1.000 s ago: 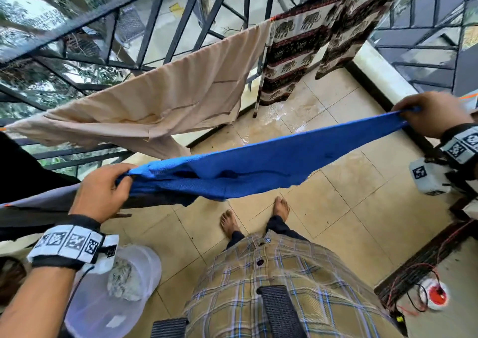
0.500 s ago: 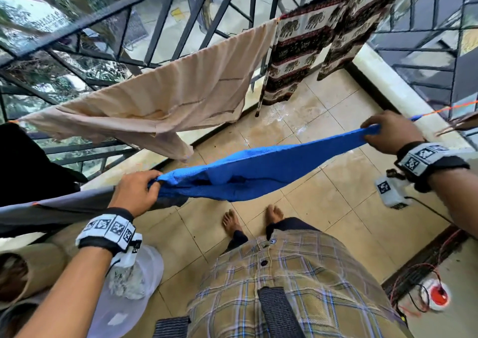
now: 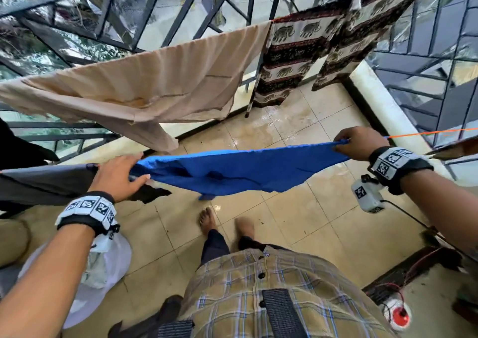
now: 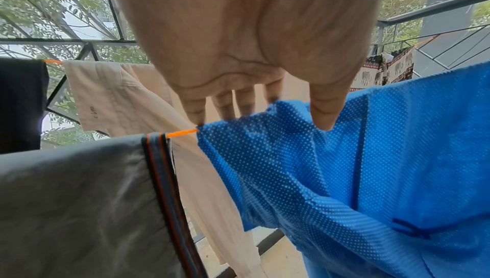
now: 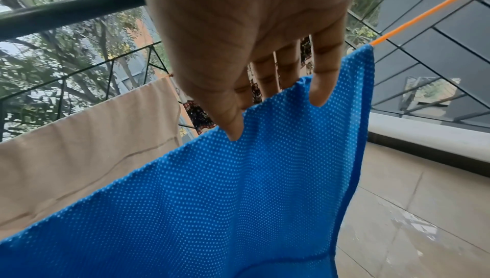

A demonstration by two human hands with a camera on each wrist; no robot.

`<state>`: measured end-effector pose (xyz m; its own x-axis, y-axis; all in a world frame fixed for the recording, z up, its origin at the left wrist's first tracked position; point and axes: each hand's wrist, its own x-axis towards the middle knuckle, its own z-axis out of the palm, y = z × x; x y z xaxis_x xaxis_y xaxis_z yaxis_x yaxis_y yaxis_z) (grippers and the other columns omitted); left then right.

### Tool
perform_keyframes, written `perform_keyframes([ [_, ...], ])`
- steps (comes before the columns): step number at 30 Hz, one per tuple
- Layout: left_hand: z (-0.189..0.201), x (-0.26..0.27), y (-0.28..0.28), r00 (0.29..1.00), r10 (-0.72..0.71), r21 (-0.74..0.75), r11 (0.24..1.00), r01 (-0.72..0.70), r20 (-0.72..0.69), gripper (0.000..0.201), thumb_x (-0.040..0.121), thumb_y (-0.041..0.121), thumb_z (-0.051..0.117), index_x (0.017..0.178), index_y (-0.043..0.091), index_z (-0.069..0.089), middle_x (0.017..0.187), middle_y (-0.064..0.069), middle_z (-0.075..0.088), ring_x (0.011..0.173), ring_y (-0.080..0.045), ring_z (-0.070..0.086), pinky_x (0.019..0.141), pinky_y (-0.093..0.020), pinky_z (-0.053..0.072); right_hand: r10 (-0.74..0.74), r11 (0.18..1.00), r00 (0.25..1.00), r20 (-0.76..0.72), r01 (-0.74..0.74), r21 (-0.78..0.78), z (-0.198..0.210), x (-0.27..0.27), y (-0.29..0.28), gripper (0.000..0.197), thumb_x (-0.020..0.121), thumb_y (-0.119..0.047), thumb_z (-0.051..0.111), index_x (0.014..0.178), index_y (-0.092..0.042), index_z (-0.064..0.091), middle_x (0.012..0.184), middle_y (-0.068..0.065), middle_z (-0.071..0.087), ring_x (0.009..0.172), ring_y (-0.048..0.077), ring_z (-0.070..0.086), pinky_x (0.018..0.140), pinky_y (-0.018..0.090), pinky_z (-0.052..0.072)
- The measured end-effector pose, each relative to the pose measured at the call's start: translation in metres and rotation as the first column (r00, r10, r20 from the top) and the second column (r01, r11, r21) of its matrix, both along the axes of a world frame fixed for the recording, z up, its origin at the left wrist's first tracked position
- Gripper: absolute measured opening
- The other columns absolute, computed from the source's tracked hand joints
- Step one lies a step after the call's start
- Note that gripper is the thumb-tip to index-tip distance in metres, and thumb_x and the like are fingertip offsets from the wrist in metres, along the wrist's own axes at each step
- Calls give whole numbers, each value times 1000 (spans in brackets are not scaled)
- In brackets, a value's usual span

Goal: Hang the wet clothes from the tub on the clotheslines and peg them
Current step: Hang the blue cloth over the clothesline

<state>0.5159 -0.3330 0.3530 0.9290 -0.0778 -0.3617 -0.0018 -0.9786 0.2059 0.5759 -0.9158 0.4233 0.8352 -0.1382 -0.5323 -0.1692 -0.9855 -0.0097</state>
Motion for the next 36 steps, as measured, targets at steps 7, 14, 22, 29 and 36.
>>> perform_keyframes([
  [7, 20, -21, -15, 991, 133, -118, 985, -129, 24, 55, 85, 23, 73, 135, 9, 55, 130, -19, 58, 121, -37, 53, 108, -46, 39, 134, 990, 984, 114, -138, 25, 12, 19, 24, 27, 84, -42, 70, 107, -29, 69, 113, 6, 65, 104, 30, 60, 80, 36, 49],
  [14, 40, -93, -18, 924, 381, -293, 886, -360, 17, 30, 87, 11, 72, 116, 9, 69, 112, -14, 68, 99, -27, 63, 90, -29, 43, 365, 906, 911, 193, -395, 154, 26, 33, 129, 19, 85, -43, 65, 100, -33, 69, 94, -10, 72, 92, 20, 66, 69, 27, 43],
  [22, 5, -233, 27, 719, 659, -388, 617, -685, -221, 19, 92, 19, 66, 99, 37, 65, 95, 0, 72, 86, -18, 67, 85, -38, 56, 635, 692, 753, 172, -653, 307, 12, -6, 312, 15, 83, -40, 60, 94, -35, 70, 94, -7, 72, 92, 23, 65, 75, 31, 51],
  [29, -22, -367, 63, 428, 838, -438, 262, -860, -338, 13, 91, 8, 67, 103, 11, 70, 91, -5, 72, 72, -5, 62, 74, -13, 51, 868, 454, 497, -12, -781, 429, -32, -104, 486, 16, 83, -40, 63, 95, -33, 72, 97, -4, 73, 94, 23, 67, 82, 33, 53],
  [36, -70, -470, 124, 222, 848, -417, 2, -909, -481, 14, 91, 1, 63, 104, 4, 70, 95, -13, 72, 78, -13, 66, 75, -15, 52, 919, 392, 304, -252, -786, 478, -79, -210, 639, 19, 88, -37, 65, 103, -29, 73, 103, 0, 72, 99, 21, 65, 85, 28, 49],
])
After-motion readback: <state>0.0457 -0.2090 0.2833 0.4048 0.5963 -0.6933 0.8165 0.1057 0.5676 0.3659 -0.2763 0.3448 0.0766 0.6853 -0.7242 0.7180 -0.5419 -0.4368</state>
